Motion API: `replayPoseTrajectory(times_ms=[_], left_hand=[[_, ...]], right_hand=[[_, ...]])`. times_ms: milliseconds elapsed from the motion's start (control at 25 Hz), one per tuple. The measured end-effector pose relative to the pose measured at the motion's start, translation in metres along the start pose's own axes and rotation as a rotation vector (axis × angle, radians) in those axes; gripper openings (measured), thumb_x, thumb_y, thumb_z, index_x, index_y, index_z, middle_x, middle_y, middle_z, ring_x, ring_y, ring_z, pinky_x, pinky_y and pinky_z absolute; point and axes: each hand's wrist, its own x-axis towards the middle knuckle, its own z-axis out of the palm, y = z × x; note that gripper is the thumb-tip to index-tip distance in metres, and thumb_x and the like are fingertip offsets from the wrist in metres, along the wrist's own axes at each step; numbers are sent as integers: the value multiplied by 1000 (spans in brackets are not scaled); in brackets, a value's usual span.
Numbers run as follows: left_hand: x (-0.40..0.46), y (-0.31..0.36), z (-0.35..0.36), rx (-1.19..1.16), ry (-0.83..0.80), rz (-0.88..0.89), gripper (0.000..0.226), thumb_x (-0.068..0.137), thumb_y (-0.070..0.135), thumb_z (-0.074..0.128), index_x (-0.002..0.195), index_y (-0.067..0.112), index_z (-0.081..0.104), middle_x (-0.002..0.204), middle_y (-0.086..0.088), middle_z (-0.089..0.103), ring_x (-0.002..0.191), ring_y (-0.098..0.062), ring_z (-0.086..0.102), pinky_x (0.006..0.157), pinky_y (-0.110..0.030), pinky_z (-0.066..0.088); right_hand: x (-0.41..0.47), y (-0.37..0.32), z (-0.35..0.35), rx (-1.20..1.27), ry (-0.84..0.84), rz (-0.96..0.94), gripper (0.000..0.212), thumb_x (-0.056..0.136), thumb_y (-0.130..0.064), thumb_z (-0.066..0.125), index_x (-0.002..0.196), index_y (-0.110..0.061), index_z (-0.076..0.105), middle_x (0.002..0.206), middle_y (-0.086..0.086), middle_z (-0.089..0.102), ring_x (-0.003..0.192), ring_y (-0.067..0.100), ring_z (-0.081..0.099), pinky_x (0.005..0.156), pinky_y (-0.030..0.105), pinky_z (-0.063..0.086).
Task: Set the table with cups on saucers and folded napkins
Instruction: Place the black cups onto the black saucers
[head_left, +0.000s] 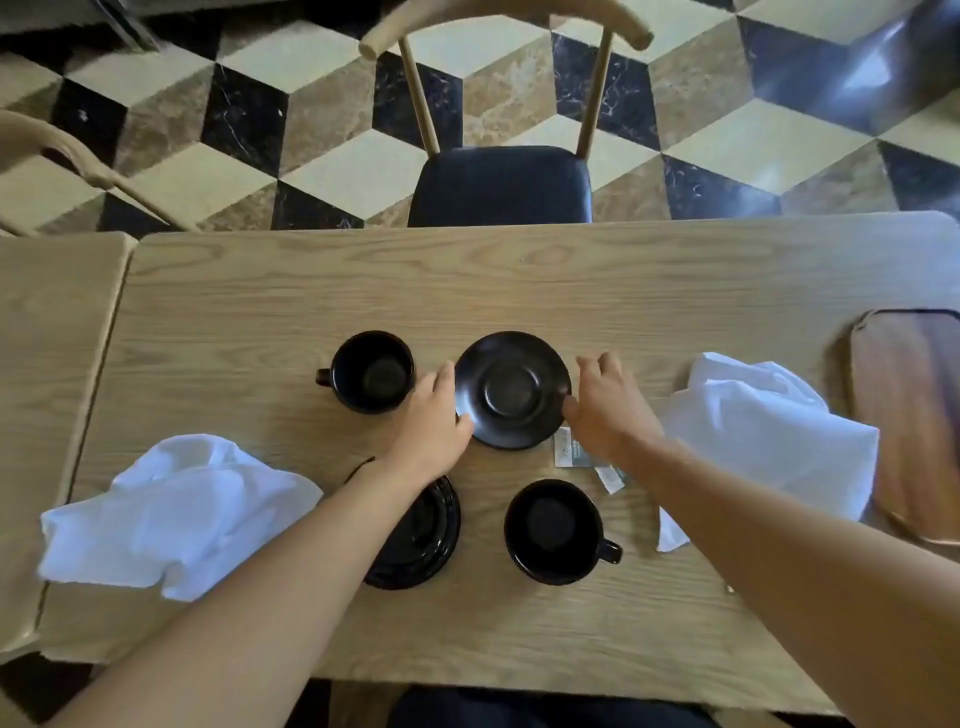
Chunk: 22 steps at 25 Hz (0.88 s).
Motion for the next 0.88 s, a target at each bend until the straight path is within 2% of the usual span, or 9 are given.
replayPoseTrajectory(times_ms=[120, 240, 320, 400, 560, 640, 680, 800, 880], left_hand=[[11, -9, 11, -98, 2, -78, 71, 95, 22, 58, 157, 10, 26, 149, -8, 43, 137, -27, 44, 107, -36, 40], [19, -12, 20, -203, 45, -107, 55, 92, 18, 59, 145, 9, 47, 130, -4, 54, 118, -24, 55, 95, -28, 42], [26, -10, 20, -319, 101, -130, 32, 89, 16, 60, 120, 11, 64, 108, -1, 59, 92, -21, 60, 83, -29, 43], [32, -7, 19, -391, 119, -171, 12, 87, 14, 59, 96, 10, 67, 90, -3, 60, 78, -19, 57, 72, -30, 42], [48, 4, 3, -441, 101, -182, 9, 87, 15, 57, 82, 10, 62, 84, -5, 59, 76, -20, 55, 65, -26, 37], [64, 13, -8, -469, 86, -190, 18, 86, 16, 54, 70, 13, 48, 80, -4, 53, 73, -20, 48, 59, -27, 33], [75, 19, -14, -468, 77, -197, 19, 87, 16, 53, 71, 13, 43, 82, -6, 52, 74, -22, 47, 59, -28, 32], [111, 33, -30, -413, 75, -225, 8, 87, 13, 50, 79, 12, 48, 104, -23, 62, 92, -37, 59, 66, -36, 39], [131, 38, -40, -396, 97, -221, 11, 85, 7, 48, 74, 7, 50, 103, -27, 63, 94, -43, 58, 69, -43, 45]], right_hand=[[13, 2, 9, 75, -2, 96, 36, 103, -17, 44, 138, -5, 46, 136, 16, 49, 118, 36, 54, 94, 41, 45], [20, 2, 18, 137, -6, 101, 34, 99, -14, 43, 130, -9, 54, 124, 14, 58, 107, 34, 58, 86, 39, 47], [26, 1, 21, 193, 35, 131, 30, 94, -11, 44, 117, -11, 63, 109, 11, 65, 97, 31, 60, 76, 34, 45], [32, 2, 21, 242, 63, 171, 29, 91, -7, 43, 108, -12, 66, 98, 7, 68, 91, 29, 61, 71, 32, 42], [50, -2, 8, 240, 124, 139, 25, 90, -6, 44, 95, -14, 67, 87, 4, 65, 84, 27, 57, 69, 31, 39], [66, -5, -1, 238, 158, 128, 24, 88, -5, 43, 87, -16, 65, 79, 3, 63, 79, 26, 55, 67, 30, 36], [75, -7, -6, 240, 172, 128, 25, 88, -5, 43, 88, -15, 65, 79, 3, 63, 78, 26, 55, 65, 29, 36], [99, -14, -20, 263, 200, 151, 24, 89, -5, 43, 86, -16, 63, 75, -2, 60, 68, 14, 52, 55, 26, 35], [113, -18, -28, 272, 214, 165, 24, 88, -3, 42, 81, -18, 61, 71, -7, 59, 63, 6, 50, 50, 21, 33]])
